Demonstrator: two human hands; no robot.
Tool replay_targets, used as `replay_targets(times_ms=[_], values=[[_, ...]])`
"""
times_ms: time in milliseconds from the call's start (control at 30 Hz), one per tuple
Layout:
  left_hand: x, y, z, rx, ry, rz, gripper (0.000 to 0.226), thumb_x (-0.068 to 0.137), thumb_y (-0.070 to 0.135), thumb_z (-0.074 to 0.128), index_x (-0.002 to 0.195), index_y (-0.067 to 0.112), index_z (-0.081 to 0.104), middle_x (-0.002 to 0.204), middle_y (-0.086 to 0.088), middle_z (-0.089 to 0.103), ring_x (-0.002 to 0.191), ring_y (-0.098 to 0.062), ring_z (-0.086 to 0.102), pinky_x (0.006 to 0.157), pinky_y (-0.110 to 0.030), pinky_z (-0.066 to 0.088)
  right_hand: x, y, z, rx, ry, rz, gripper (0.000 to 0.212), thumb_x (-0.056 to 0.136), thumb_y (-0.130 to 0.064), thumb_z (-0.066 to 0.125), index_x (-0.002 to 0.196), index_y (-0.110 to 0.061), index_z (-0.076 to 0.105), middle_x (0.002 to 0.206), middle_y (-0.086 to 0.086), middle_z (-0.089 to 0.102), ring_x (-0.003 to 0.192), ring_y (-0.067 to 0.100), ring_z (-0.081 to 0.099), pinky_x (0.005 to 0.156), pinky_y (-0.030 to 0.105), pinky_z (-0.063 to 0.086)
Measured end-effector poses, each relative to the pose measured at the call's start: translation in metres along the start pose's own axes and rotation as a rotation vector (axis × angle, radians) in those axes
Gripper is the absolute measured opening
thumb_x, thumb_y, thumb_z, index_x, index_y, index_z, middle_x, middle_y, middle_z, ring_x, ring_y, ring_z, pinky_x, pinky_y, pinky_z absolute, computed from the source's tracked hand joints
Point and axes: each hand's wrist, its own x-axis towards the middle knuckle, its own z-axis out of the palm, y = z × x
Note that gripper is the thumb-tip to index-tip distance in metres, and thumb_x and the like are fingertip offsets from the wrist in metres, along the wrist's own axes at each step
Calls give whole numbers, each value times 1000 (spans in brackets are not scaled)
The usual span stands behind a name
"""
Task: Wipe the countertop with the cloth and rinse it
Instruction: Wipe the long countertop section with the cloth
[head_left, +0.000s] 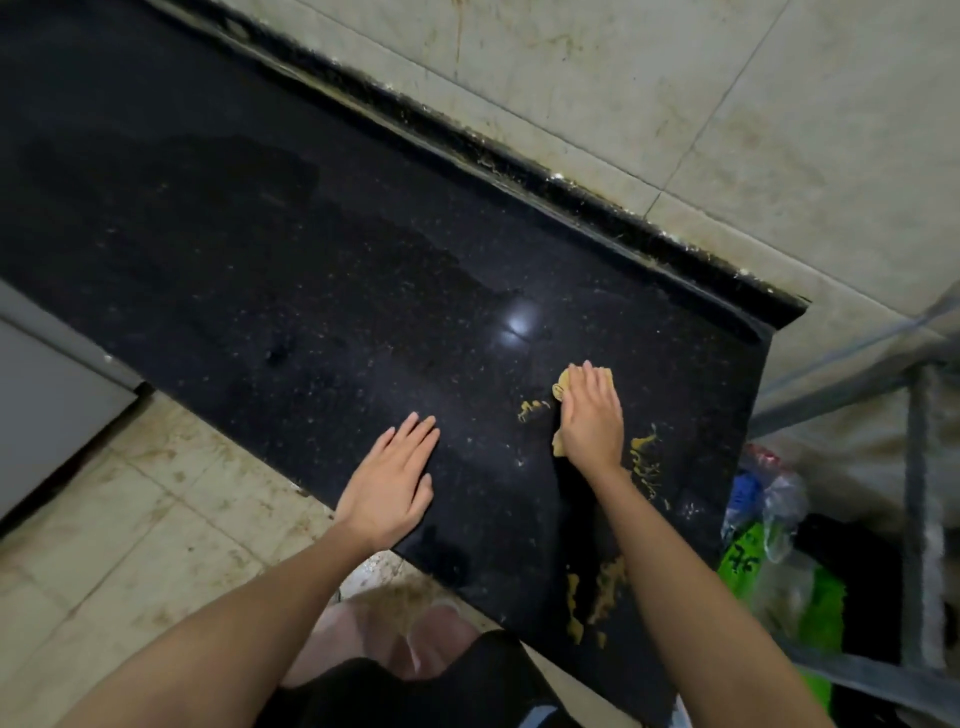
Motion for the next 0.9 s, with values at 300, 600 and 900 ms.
replay_targets(times_ms=[300,600,900], values=[[0,0,-2,-81,24,-8,53,89,28,30,133,3,48,142,-9,44,135,-21,32,113,-26,8,-58,-46,10,66,-78,-481,45,94,-25,31,134,-18,49,143,4,44,136,23,35,111,34,27],[-1,3,-5,-91,3,-35,53,89,27,30,134,5,47,143,-7,42,136,-18,28,114,-24,4,49,-3,-9,30,-57,-155,44,99,-23,29,141,-16,38,152,7,29,142,25,19,115,35,15],[0,1,-3,-104,-15,-38,54,89,27,30,136,5,44,145,-7,40,137,-18,26,115,-24,4,-73,-50,-5,1,-168,-682,44,95,-36,33,134,-25,48,142,1,45,135,21,36,112,33,18]])
